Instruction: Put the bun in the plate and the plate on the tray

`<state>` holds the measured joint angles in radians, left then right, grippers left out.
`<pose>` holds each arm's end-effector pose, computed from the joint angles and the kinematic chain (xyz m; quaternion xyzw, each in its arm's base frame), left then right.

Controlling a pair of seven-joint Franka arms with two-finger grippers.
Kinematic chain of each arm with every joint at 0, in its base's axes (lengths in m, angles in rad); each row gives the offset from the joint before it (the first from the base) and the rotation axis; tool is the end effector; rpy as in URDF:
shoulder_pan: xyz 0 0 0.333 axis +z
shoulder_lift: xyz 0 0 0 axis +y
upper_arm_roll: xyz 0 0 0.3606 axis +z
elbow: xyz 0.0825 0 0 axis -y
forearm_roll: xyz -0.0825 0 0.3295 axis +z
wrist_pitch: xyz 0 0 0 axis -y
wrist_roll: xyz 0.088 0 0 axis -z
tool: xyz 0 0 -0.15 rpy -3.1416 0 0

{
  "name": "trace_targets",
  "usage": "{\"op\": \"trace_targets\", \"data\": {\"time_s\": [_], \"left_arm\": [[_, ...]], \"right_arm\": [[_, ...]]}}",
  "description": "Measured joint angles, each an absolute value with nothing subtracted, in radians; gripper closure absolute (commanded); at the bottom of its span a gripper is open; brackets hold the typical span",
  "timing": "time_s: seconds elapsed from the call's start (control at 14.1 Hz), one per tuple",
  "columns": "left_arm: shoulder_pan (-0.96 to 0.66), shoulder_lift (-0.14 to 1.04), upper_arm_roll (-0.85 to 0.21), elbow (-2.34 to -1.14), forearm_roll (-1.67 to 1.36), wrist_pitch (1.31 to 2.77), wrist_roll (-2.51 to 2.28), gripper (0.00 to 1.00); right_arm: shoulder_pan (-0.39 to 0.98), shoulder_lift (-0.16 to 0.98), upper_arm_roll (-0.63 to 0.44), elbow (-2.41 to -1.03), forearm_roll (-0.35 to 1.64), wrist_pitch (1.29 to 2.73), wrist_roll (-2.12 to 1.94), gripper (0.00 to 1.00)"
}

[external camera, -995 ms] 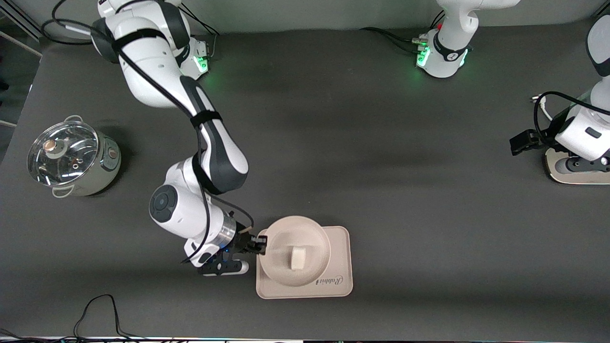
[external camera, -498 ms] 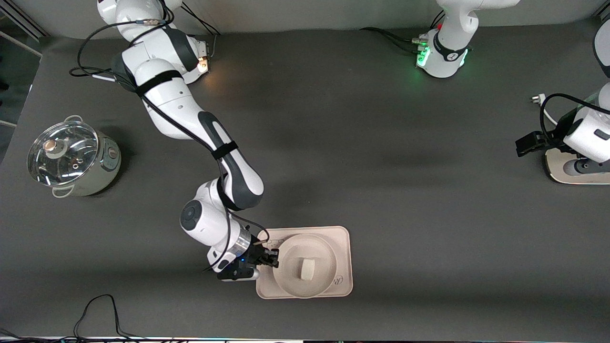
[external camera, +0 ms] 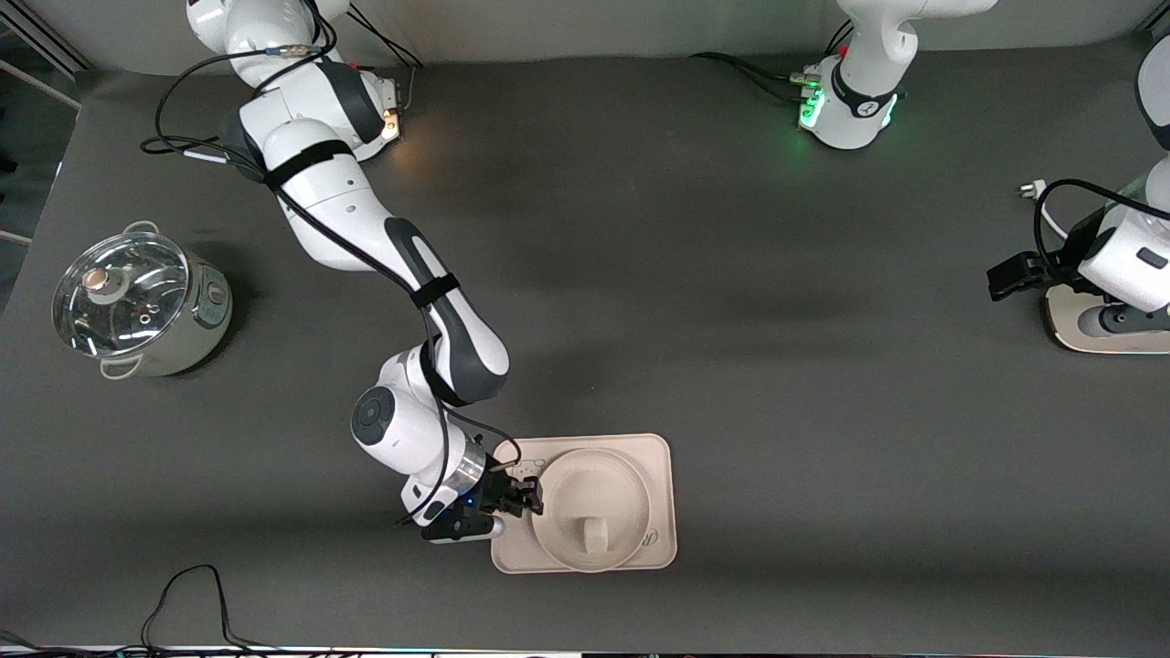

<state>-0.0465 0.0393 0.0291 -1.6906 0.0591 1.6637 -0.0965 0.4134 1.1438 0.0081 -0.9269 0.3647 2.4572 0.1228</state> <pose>0.5130 -0.0009 0.5641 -0.9984 -0.0358 0.0313 0.0317 0.7548 0.3455 0.2176 -0.9713 -0.0260 -0.1435 0.1881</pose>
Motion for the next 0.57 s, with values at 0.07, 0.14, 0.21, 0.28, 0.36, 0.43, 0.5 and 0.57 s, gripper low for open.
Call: {"op": "trace_targets", "data": {"time_s": [0.07, 0.14, 0.21, 0.28, 0.36, 0.43, 0.5, 0.57], "left_arm": [[-0.046, 0.039, 0.029, -1.69, 0.059, 1.664, -0.097, 0.0], [-0.046, 0.039, 0.03, -1.69, 0.059, 1.664, -0.097, 0.0], [-0.046, 0.039, 0.031, -1.69, 0.059, 1.664, -0.097, 0.0], [-0.045, 0.04, 0.031, -1.69, 0.059, 1.664, -0.097, 0.0], [-0.045, 0.04, 0.031, -1.69, 0.059, 1.664, -0.097, 0.0], [-0.045, 0.04, 0.031, -1.69, 0.059, 1.664, -0.097, 0.0], [-0.045, 0.04, 0.032, -1.69, 0.056, 1.664, -0.097, 0.0], [-0.045, 0.04, 0.032, -1.69, 0.05, 1.664, -0.097, 0.0]], "right_arm": [[0.413, 1.115, 0.008, -0.916, 0.328, 2.399, 0.123, 0.0], [0.411, 1.077, 0.006, -0.91, 0.305, 2.338, 0.123, 0.0], [0.405, 1.033, 0.0, -0.906, 0.29, 2.272, 0.123, 0.0], [0.392, 0.984, -0.009, -0.907, 0.281, 2.199, 0.123, 0.0], [0.373, 0.931, -0.016, -0.916, 0.274, 2.123, 0.115, 0.0], [0.354, 0.872, -0.027, -0.944, 0.271, 2.06, 0.095, 0.0], [0.338, 0.806, -0.045, -0.995, 0.271, 2.018, 0.063, 0.0], [0.327, 0.735, -0.064, -1.066, 0.271, 2.0, 0.032, 0.0]]}}
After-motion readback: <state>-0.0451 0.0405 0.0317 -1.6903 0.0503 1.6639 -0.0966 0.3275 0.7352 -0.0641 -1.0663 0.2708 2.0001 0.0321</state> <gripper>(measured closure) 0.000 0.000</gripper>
